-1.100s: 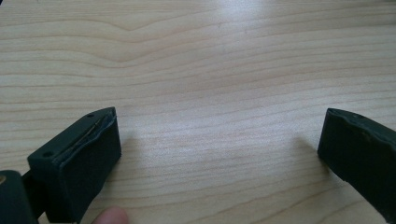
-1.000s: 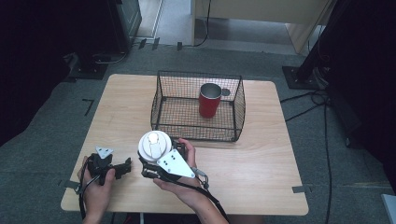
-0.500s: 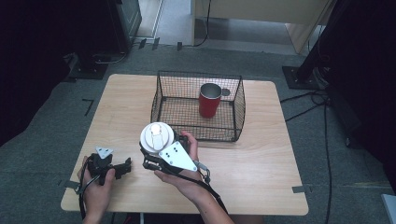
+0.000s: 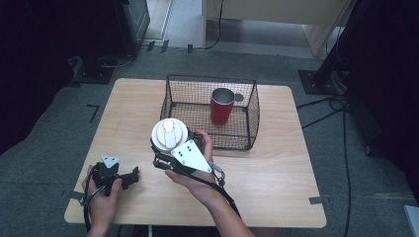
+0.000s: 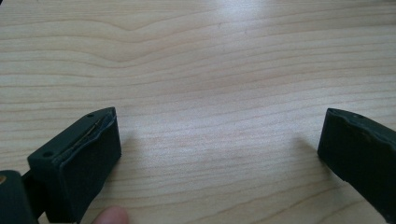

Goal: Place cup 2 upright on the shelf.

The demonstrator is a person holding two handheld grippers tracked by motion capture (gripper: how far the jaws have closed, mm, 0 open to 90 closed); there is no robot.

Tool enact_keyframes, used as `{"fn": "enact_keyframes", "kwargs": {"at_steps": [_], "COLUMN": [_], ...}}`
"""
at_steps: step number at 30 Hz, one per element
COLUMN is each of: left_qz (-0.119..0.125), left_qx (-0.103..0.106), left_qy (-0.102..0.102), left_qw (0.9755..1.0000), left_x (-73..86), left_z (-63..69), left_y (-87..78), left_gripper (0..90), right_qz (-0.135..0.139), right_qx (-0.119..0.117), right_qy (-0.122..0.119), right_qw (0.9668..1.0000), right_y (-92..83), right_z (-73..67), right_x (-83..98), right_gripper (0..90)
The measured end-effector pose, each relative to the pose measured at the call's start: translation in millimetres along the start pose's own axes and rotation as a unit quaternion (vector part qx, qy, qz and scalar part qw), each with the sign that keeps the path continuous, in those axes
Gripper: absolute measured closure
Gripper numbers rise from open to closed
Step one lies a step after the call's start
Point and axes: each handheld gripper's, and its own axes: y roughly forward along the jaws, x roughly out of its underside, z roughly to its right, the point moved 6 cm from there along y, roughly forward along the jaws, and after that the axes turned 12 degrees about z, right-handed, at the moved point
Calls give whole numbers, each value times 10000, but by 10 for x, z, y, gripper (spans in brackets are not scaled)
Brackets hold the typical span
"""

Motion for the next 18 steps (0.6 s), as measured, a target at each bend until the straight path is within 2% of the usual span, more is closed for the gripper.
{"fn": "enact_keyframes", "kwargs": {"at_steps": [13,18], "left_qz": [-1,5], "left_qx": [0,-1], "left_qy": [4,-2], "left_qw": [10000,10000], "left_x": [0,-1], "left_z": [-1,0], "left_y": [0,1], "left_gripper": [0,0], "right_qz": [75,96], "right_qx": [143,281], "right_qy": [-69,-79], "right_qw": [9998,9995], "right_y": [115,164], "right_z": [93,161], "right_x": [-92,-130], "right_gripper": [145,145]}}
